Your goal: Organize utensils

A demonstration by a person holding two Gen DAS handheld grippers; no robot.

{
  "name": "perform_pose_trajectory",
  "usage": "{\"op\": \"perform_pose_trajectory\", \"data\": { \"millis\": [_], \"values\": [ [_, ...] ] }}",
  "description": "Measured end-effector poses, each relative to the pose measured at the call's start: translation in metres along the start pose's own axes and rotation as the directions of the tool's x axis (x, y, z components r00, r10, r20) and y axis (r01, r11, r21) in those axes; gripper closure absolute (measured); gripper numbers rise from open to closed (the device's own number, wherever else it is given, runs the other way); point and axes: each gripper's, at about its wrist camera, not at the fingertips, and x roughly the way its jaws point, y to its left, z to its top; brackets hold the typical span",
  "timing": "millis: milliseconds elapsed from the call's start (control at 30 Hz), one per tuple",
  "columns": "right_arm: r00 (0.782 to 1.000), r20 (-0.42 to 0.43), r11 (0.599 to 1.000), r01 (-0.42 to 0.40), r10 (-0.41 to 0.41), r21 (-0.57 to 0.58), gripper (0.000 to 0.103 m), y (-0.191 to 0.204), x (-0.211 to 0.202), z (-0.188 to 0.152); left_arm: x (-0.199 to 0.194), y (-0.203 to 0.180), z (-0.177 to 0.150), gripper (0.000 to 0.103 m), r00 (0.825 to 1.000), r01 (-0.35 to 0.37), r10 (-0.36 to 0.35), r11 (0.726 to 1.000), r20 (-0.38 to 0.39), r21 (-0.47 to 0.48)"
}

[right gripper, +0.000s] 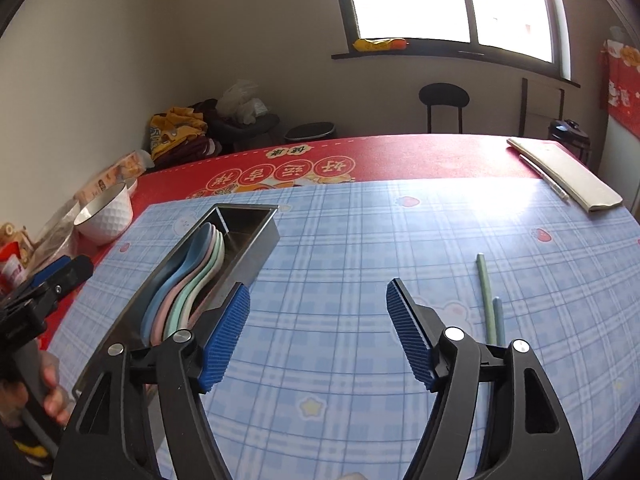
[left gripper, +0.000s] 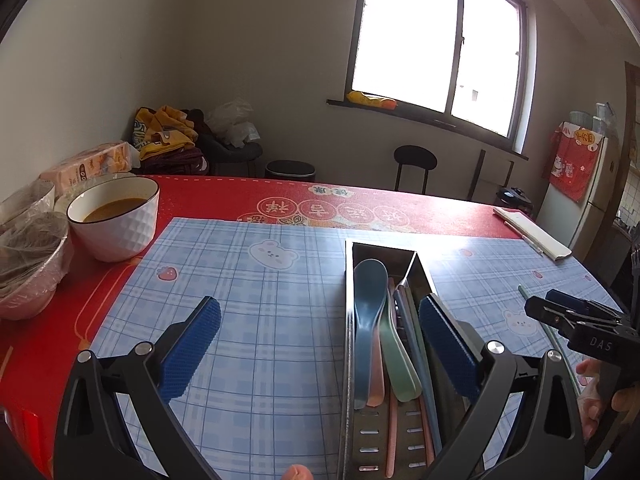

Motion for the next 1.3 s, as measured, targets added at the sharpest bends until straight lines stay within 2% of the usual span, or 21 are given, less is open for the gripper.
{"op": "perform_pose_trajectory", "data": {
  "millis": [133, 300, 433, 467, 633, 733, 867, 933, 1000, 1100, 1167, 1300],
  "values": [
    [0.999, 0.007, 0.999, -0.031, 0.031, 0.027, 0.025, -0.034, -0.018, -0.001, -0.012, -0.008, 0.005, 0.006, 0.999, -0.011, 0.012, 1.0, 0.043, -0.013],
    [0.999, 0.052, 1.0, 0.01, -0.011, 0.018, 0.023, -0.078, -0.034, -0.002, -0.027, -0.04, 0.007, 0.006, 0.998, -0.04, 0.04, 0.999, 0.042, -0.002],
    [0.997, 0.082, 1.0, -0.012, 0.01, 0.017, 0.023, -0.108, -0.038, -0.003, -0.031, -0.082, 0.007, 0.006, 1.0, -0.002, 0.001, 0.999, 0.019, 0.054],
    [0.996, 0.086, 1.0, -0.012, 0.011, 0.008, 0.019, -0.113, -0.038, -0.002, -0.031, -0.094, 0.006, 0.006, 1.0, 0.013, -0.013, 0.997, 0.01, 0.07],
    [0.994, 0.099, 0.998, -0.058, 0.056, 0.019, 0.016, -0.138, -0.033, 0.002, -0.014, -0.15, -0.004, 0.007, 0.996, 0.08, -0.073, 0.989, -0.058, 0.123],
    [0.987, 0.124, 0.991, -0.108, 0.098, 0.074, 0.016, -0.154, -0.037, 0.005, 0.003, -0.172, -0.011, 0.016, 0.989, 0.109, -0.096, 0.987, -0.113, 0.115],
    [0.99, 0.135, 0.991, -0.067, 0.051, 0.114, 0.016, -0.17, -0.049, 0.003, 0.021, -0.197, -0.022, 0.02, 0.981, 0.118, -0.096, 0.985, -0.17, 0.125],
    [0.996, 0.087, 0.984, -0.026, 0.011, 0.176, 0.016, -0.181, -0.047, -0.003, 0.029, -0.209, -0.026, 0.022, 0.977, 0.119, -0.09, 0.983, -0.191, 0.143],
    [0.999, 0.036, 0.982, 0.02, -0.027, 0.188, 0.016, -0.187, -0.043, -0.004, 0.035, -0.219, -0.03, 0.023, 0.974, 0.118, -0.084, 0.981, -0.209, 0.153],
    [0.995, 0.022, 0.979, 0.097, -0.102, 0.181, 0.016, -0.188, -0.044, -0.004, 0.044, -0.234, -0.034, 0.028, 0.964, 0.144, -0.104, 0.978, -0.244, 0.152],
    [0.993, 0.021, 0.976, 0.112, -0.117, 0.185, 0.016, -0.191, -0.046, -0.006, 0.051, -0.245, -0.037, 0.033, 0.956, 0.161, -0.112, 0.973, -0.269, 0.165],
    [0.995, 0.023, 0.974, 0.085, -0.092, 0.21, 0.016, -0.195, -0.049, -0.008, 0.065, -0.262, -0.046, 0.045, 0.943, 0.175, -0.104, 0.964, -0.317, 0.203]
  ]
}}
